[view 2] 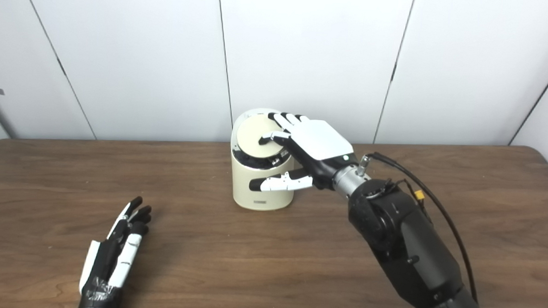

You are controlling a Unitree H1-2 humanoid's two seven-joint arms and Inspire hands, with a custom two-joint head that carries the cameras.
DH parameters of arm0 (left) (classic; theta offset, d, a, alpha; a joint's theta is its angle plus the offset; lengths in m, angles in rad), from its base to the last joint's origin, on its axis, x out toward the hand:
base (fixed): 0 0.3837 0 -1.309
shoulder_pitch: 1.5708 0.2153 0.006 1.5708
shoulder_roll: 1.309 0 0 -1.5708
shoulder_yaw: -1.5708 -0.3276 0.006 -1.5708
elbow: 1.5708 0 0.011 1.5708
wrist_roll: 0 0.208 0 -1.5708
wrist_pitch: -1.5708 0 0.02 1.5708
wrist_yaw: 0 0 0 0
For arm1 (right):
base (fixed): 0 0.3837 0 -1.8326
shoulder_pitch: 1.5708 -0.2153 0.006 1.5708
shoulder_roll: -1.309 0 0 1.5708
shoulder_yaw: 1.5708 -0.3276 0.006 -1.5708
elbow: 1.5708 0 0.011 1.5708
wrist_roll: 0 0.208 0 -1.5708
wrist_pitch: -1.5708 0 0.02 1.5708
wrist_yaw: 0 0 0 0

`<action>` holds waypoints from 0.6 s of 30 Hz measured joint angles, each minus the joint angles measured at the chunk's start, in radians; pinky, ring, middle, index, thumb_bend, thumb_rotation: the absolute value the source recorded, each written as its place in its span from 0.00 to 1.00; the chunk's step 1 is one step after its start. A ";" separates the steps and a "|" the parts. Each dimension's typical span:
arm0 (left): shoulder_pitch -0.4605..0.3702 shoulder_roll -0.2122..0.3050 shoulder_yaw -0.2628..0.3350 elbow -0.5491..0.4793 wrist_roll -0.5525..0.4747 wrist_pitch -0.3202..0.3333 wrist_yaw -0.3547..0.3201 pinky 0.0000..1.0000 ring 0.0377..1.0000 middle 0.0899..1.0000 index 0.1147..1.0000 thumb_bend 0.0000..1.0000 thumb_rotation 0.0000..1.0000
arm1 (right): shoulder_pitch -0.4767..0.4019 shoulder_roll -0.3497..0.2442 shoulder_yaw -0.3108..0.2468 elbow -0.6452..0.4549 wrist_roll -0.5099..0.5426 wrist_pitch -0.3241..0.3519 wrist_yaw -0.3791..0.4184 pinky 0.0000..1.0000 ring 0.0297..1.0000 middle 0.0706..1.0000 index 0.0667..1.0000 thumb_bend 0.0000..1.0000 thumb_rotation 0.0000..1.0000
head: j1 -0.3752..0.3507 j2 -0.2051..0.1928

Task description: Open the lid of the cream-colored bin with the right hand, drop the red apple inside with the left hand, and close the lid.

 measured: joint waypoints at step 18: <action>0.001 -0.002 -0.011 0.000 0.005 -0.010 -0.001 0.85 0.87 0.88 0.96 0.63 0.84 | 0.015 0.040 -0.010 -0.020 -0.140 0.008 -0.001 1.00 1.00 1.00 0.88 0.61 1.00 | -0.003 0.000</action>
